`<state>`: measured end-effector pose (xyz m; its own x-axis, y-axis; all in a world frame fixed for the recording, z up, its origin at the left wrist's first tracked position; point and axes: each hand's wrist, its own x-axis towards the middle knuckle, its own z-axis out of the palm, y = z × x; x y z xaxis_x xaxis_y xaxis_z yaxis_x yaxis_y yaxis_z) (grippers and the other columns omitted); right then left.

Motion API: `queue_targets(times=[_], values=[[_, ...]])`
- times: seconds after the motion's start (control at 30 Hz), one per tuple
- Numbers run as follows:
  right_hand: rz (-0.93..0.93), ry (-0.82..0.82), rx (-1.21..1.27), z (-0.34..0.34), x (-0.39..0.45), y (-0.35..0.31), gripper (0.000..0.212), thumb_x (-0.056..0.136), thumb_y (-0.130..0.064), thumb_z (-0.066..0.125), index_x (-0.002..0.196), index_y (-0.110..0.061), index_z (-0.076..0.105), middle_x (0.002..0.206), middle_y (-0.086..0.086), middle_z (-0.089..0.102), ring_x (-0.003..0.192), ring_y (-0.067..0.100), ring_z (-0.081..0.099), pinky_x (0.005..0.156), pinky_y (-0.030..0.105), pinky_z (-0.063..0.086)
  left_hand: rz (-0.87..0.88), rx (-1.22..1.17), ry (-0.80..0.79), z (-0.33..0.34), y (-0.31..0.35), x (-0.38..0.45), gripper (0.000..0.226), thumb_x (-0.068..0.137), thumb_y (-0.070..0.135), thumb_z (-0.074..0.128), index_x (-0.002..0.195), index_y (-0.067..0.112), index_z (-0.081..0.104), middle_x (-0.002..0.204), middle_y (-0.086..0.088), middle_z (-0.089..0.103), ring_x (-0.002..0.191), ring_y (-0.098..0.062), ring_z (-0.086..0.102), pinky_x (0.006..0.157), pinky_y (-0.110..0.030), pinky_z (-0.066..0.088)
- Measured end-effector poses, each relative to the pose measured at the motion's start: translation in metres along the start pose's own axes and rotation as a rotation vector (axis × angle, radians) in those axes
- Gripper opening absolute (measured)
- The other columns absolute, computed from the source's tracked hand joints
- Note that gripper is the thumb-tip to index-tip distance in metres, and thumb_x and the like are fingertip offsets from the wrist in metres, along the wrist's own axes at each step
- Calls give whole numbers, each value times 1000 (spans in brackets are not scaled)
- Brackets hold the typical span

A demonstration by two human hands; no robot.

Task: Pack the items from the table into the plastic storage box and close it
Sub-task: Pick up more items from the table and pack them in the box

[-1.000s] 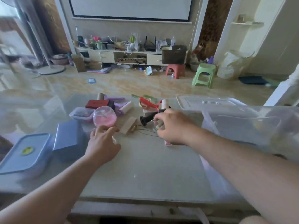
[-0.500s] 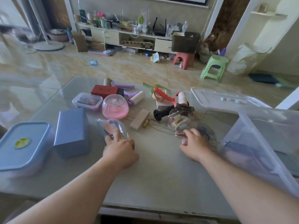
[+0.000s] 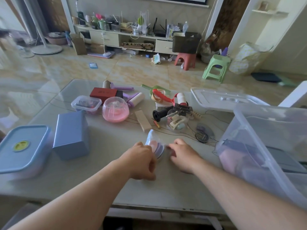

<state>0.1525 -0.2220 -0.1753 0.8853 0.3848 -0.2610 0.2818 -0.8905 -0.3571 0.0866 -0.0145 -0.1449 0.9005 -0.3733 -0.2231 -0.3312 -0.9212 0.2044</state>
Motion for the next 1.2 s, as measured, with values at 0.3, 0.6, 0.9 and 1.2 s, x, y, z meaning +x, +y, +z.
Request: queue_targets(times=[0.3,0.6,0.9,1.2], values=[[71,49,-52,-4,-6,9,70,83,-38,72,147,-36,43,137,-5,41,122,27,47,101,42,48,-329,-50,88,12,-7,3,75,76,39,67,142,35,29,131,-3,34,123,-31,38,100,-36,46],[50,-62,-175,-3,2,6,15,105,-37,52,103,-23,57,104,1,44,102,31,59,80,39,47,-433,-87,23,13,-16,12,77,83,29,56,152,35,25,118,-7,60,103,-34,63,79,-42,57],[77,47,-259,-10,-3,-10,13,103,-15,38,105,-18,51,107,8,52,107,36,61,74,37,36,-453,-148,220,-7,-10,3,61,65,29,61,124,38,50,97,2,65,79,-26,60,63,-30,54],[-88,497,-331,-190,-91,-7,19,105,-26,48,113,-16,62,104,3,56,83,30,59,72,43,53,-221,-347,491,-112,70,-7,62,74,31,75,130,43,49,96,7,67,66,-11,64,51,-26,53]])
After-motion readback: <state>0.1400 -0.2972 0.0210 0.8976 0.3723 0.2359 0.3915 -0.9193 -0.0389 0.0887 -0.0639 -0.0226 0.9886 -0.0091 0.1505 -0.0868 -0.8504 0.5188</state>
